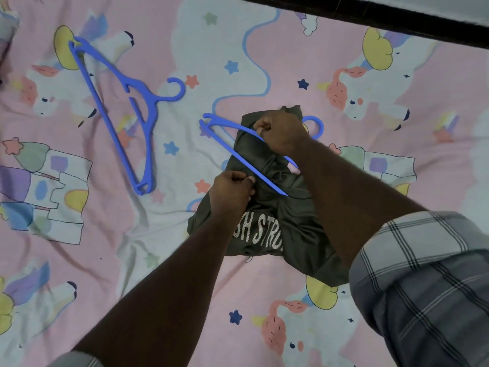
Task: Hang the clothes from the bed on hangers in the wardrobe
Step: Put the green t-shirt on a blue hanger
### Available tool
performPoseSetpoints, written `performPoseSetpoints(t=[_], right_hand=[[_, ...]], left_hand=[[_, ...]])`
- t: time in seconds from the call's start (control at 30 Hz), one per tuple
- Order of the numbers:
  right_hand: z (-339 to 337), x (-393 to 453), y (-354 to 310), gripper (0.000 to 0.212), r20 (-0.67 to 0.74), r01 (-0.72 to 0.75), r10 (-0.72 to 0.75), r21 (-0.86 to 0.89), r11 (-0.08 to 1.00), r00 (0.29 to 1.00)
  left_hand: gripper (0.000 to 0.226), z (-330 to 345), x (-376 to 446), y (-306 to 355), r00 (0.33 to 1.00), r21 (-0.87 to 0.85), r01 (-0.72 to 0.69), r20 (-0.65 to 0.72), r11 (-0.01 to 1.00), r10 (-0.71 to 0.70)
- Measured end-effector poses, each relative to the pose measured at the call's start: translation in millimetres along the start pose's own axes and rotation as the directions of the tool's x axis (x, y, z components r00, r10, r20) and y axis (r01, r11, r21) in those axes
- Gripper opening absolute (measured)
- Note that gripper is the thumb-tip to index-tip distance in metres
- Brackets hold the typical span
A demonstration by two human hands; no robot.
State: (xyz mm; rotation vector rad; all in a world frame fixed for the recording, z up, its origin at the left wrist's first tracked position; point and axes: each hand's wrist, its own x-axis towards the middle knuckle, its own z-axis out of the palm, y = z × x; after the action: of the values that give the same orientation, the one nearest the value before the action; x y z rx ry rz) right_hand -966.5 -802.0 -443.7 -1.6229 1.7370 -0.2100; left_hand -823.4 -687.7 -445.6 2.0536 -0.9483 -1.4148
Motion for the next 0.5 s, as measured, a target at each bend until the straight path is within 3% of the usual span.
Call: performPoseSetpoints(t=[0.23, 0.5], right_hand=[[-5.3, -9.4, 0.9, 0.037, 0.093, 0.020, -0.016, -0.038, 0.999, 0.995], [-19.1, -41.0, 13.8, 0.036, 0.109, 0.056, -0.054, -0.021, 0.998, 0.993]], left_hand=[[0.019, 0.6, 2.6, -1.3, 1.000, 0.079, 0.003, 0.008, 0.997, -0.004], [0.007, 5.1, 2.7, 2.0, 0.999, 0.166, -0.017, -0.027, 0.986, 0.022]])
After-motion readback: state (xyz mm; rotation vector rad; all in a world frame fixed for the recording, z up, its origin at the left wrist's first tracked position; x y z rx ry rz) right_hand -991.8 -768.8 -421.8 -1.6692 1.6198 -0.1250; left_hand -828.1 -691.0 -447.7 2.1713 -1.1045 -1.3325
